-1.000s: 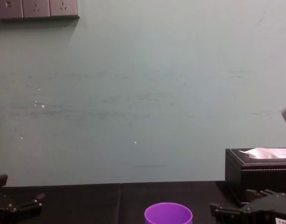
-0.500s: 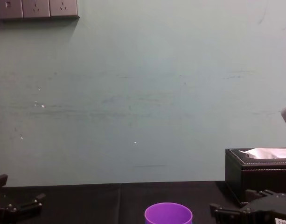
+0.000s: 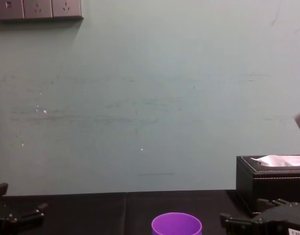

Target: Stack the three plastic cups sequentially using one hand.

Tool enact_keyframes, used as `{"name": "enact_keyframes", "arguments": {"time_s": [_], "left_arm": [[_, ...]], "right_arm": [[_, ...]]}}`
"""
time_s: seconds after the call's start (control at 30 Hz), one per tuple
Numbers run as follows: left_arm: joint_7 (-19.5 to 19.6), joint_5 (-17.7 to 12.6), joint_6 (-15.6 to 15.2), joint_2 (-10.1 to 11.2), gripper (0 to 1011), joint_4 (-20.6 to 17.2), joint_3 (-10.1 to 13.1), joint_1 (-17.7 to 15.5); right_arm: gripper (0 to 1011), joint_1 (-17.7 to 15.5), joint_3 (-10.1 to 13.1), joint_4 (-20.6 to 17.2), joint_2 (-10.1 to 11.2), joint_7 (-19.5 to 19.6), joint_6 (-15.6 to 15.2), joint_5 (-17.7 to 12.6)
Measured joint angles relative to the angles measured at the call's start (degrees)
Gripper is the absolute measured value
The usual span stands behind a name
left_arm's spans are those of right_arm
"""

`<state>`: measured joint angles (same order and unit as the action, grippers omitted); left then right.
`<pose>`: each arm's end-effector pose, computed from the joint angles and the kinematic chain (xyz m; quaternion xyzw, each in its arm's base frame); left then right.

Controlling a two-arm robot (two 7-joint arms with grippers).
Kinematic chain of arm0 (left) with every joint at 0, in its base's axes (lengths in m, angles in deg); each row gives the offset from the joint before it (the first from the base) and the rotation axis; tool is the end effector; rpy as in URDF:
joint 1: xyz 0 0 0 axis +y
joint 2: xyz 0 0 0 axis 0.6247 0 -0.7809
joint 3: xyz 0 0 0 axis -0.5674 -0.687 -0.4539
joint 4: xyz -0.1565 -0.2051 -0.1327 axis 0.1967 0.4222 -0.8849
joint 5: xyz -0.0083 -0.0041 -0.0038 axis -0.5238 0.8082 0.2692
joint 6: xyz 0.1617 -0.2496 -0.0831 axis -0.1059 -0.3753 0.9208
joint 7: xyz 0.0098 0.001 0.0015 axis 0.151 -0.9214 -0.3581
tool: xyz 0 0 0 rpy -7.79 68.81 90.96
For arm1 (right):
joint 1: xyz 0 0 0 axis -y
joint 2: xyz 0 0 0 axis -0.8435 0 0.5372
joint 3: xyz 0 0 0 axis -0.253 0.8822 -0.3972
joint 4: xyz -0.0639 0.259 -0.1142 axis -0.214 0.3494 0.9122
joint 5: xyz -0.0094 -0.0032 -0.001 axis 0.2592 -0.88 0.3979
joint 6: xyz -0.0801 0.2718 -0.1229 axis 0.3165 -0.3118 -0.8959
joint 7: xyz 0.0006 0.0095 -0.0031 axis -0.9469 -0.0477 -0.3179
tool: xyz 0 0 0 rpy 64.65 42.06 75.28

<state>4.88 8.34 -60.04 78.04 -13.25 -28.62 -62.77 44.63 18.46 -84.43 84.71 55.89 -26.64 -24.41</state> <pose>0.3580 0.0827 -0.3023 0.1414 -0.1324 0.5800 0.7913 0.3672 -0.0087 -0.2881 -0.1115 0.0072 -0.5183 0.8479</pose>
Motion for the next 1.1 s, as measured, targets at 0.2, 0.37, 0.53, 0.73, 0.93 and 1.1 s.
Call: {"name": "enact_keyframes", "arguments": {"time_s": [0.2, 0.37, 0.53, 0.73, 0.93, 1.1], "left_arm": [[0.0, 0.0, 0.0, 0.0, 1000, 0.0, 0.0, 0.0], [0.0, 0.0, 0.0, 0.0, 1000, 0.0, 0.0, 0.0], [0.0, 0.0, 0.0, 0.0, 1000, 0.0, 0.0, 0.0], [0.0, 0.0, 0.0, 0.0, 1000, 0.0, 0.0, 0.0], [0.0, 0.0, 0.0, 0.0, 1000, 0.0, 0.0, 0.0], [0.0, 0.0, 0.0, 0.0, 1000, 0.0, 0.0, 0.0]], "right_arm": [[1003, 0.0, 0.0, 0.0, 0.0, 0.0, 0.0, 0.0], [1003, 0.0, 0.0, 0.0, 0.0, 0.0, 0.0, 0.0], [1003, 0.0, 0.0, 0.0, 0.0, 0.0, 0.0, 0.0], [1003, 0.0, 0.0, 0.0, 0.0, 0.0, 0.0, 0.0], [1003, 0.0, 0.0, 0.0, 0.0, 0.0, 0.0, 0.0], [1003, 0.0, 0.0, 0.0, 0.0, 0.0, 0.0, 0.0]]}}
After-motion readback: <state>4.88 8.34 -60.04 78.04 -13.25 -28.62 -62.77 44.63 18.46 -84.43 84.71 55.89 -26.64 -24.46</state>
